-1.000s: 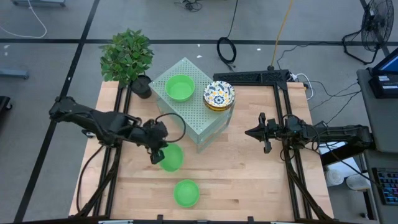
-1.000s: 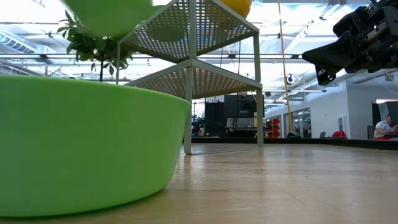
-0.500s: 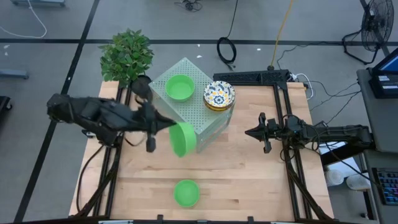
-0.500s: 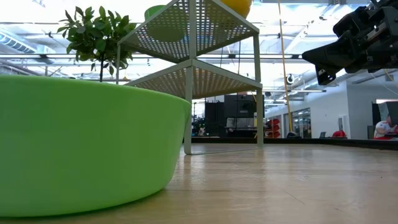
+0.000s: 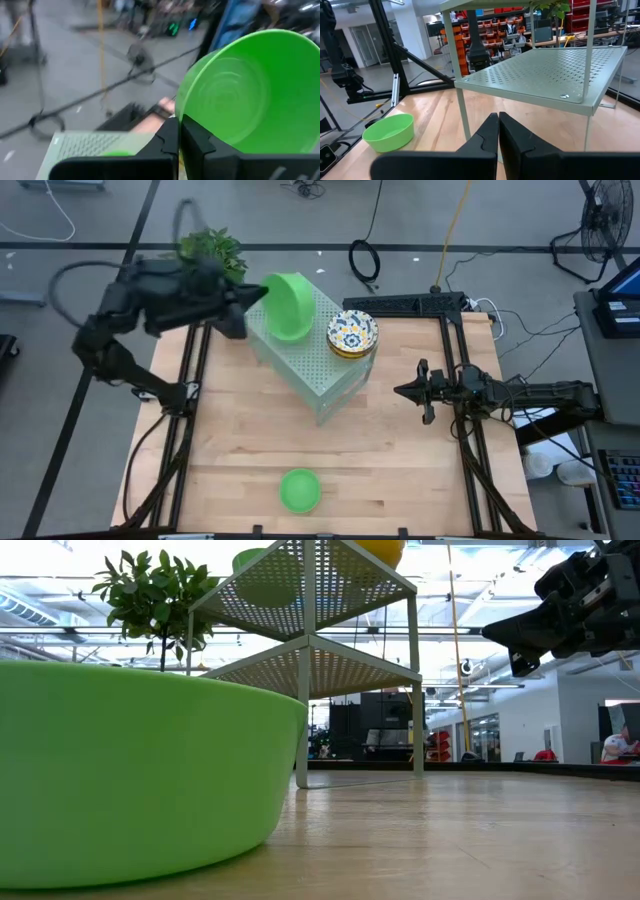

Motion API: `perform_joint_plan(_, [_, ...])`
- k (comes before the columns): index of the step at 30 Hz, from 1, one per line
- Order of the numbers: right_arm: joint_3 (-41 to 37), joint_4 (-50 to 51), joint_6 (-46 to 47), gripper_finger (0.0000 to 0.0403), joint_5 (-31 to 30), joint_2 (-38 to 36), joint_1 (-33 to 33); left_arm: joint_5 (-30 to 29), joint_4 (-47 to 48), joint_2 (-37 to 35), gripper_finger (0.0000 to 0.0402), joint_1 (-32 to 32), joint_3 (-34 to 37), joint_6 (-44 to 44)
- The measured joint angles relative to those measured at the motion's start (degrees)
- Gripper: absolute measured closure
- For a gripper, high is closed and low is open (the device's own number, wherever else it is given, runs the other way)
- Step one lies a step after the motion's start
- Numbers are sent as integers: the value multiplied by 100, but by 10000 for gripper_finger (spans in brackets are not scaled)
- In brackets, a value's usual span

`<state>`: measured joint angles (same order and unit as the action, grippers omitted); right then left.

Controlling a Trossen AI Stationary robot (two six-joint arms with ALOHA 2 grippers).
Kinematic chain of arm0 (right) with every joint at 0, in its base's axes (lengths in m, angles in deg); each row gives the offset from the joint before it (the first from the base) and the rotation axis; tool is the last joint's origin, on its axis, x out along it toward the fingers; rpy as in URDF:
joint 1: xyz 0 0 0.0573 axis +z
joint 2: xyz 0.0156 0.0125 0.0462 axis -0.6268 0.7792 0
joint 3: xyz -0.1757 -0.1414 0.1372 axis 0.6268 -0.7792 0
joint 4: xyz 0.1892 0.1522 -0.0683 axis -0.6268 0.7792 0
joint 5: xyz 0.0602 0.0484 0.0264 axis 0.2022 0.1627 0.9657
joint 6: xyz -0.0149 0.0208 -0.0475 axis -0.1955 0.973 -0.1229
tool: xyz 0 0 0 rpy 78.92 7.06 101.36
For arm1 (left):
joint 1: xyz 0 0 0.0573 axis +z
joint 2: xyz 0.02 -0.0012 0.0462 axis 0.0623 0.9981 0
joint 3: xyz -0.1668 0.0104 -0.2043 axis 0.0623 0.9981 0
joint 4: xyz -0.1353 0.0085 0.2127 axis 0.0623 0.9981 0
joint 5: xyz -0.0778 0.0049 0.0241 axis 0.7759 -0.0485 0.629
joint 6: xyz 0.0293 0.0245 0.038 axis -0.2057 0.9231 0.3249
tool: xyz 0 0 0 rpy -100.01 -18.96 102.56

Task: Pick & Place Mini bowls
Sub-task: Stack the top green bowl on the green bowl on the shelf

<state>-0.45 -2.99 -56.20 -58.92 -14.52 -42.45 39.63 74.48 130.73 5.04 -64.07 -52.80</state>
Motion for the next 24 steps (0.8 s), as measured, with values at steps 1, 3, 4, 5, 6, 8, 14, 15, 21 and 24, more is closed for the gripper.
perform_joint_plan(1, [0,-1,0,403,0,0,0,21,159,133,398,128,-100,-113])
perform_joint_plan(3, [0,3,0,403,11,2,0,36,365,404,399,399,-238,-259])
perform_joint_plan(4, [0,5,4,403,13,1,0,60,535,513,399,544,-293,-284])
perform_joint_plan(5, [0,11,23,403,15,0,0,84,716,626,399,686,-327,-310])
perform_joint_plan(6, [0,19,28,403,15,0,0,130,840,732,399,834,-343,-350])
perform_joint_plan(8, [0,21,30,403,17,2,0,265,1085,884,399,1112,-354,-498])
perform_joint_plan(14, [0,35,24,403,20,0,0,607,1896,1190,399,1796,-351,-899])
perform_joint_plan(15, [0,46,24,403,20,0,0,601,1961,1222,399,1867,-353,-964])
perform_joint_plan(21, [0,48,24,403,20,0,0,609,2645,1299,399,2085,-358,-1225])
perform_joint_plan(24, [0,50,22,403,20,0,0,726,2938,1315,397,2082,-358,-1358])
